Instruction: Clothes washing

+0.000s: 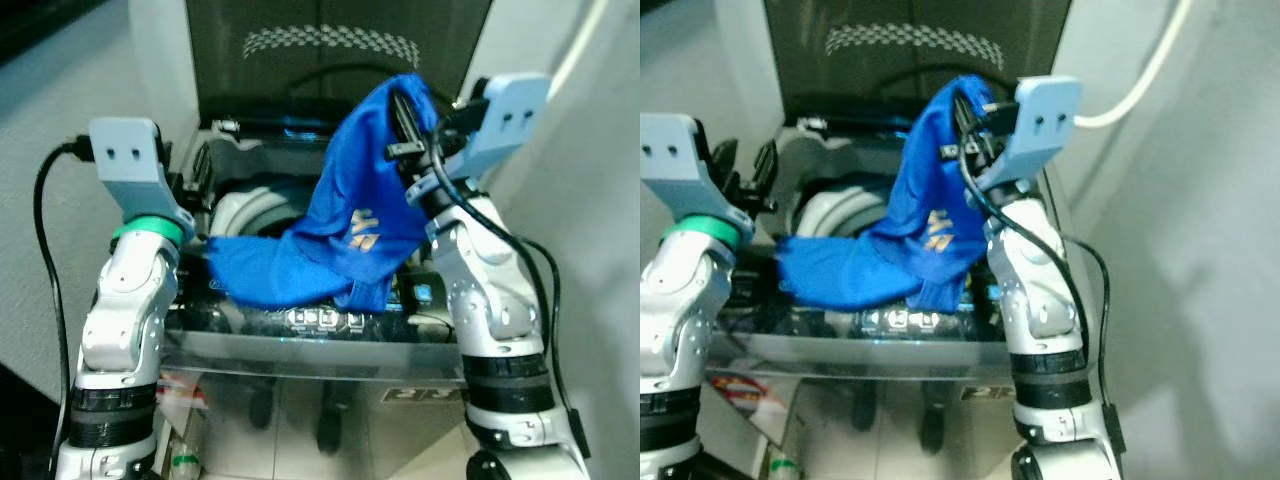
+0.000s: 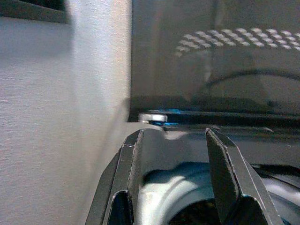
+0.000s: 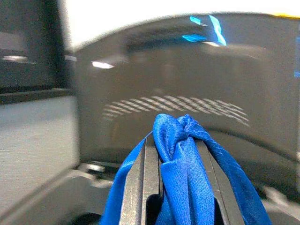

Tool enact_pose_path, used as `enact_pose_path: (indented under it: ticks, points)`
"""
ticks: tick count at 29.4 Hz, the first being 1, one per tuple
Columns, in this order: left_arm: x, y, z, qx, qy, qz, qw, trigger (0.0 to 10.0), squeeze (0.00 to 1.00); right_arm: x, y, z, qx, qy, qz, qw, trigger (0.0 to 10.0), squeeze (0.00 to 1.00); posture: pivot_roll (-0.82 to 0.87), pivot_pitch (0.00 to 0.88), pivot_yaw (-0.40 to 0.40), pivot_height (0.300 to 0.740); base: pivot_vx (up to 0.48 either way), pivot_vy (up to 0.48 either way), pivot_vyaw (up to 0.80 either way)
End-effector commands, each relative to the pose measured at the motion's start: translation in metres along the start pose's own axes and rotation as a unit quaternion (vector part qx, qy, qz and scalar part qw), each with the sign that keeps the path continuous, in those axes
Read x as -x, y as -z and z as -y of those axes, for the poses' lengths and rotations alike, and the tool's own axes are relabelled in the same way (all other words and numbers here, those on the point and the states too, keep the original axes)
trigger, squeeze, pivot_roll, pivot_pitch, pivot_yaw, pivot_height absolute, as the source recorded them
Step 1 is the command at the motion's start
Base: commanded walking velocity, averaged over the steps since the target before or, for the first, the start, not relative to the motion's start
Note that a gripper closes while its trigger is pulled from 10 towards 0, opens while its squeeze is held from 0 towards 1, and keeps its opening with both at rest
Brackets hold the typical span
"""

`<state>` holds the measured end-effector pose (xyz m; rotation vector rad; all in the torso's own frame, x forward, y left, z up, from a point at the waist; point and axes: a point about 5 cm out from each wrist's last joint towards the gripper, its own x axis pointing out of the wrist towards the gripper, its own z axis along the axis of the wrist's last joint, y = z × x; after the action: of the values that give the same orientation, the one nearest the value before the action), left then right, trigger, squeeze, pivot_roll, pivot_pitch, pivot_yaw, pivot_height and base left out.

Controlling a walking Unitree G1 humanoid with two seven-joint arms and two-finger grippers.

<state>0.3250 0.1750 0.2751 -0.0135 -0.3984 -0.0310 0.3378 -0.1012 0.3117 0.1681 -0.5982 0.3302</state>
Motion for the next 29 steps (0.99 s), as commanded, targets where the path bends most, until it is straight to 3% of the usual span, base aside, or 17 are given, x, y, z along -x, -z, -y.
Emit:
enact_pose_path:
  ticks: [1,6,13,23,27,29]
  points:
    - [0.001,0.004,0.005,0.000,0.012,-0.010,1.000,10.0,0.00,0.001,-0.001,0.011,-0.010,0.033,0.005,0.999,10.0,0.00,0.14,0.020,0.044,0.740,0.000,0.000,-0.80]
    - [0.001,0.004,0.006,0.003,0.017,-0.011,1.000,10.0,0.00,0.002,0.001,0.011,-0.011,0.030,0.003,0.999,10.0,0.00,0.14,0.020,0.044,0.740,0.000,0.109,0.00]
    - [0.002,0.005,0.009,0.006,0.023,-0.012,1.000,10.0,0.00,0.004,0.005,0.005,-0.012,0.011,-0.004,1.000,10.0,0.00,0.14,0.024,0.048,0.740,0.000,0.456,0.00]
    - [0.003,0.006,0.011,0.001,0.027,-0.015,1.000,10.0,0.00,0.004,0.011,0.004,-0.018,0.004,-0.019,1.000,10.0,0.00,0.14,0.027,0.044,0.740,0.000,0.000,0.00]
    - [0.003,0.007,0.011,-0.003,0.029,-0.017,0.999,10.0,0.00,-0.003,0.023,0.000,0.009,-0.023,-0.058,0.998,10.0,0.00,0.14,0.023,0.042,0.740,0.000,0.000,0.00]
    - [0.002,0.008,0.011,-0.014,0.030,-0.021,0.999,10.0,0.00,-0.017,0.025,-0.005,0.013,-0.038,-0.068,0.997,10.0,0.00,0.14,0.021,0.042,0.740,0.000,0.000,0.00]
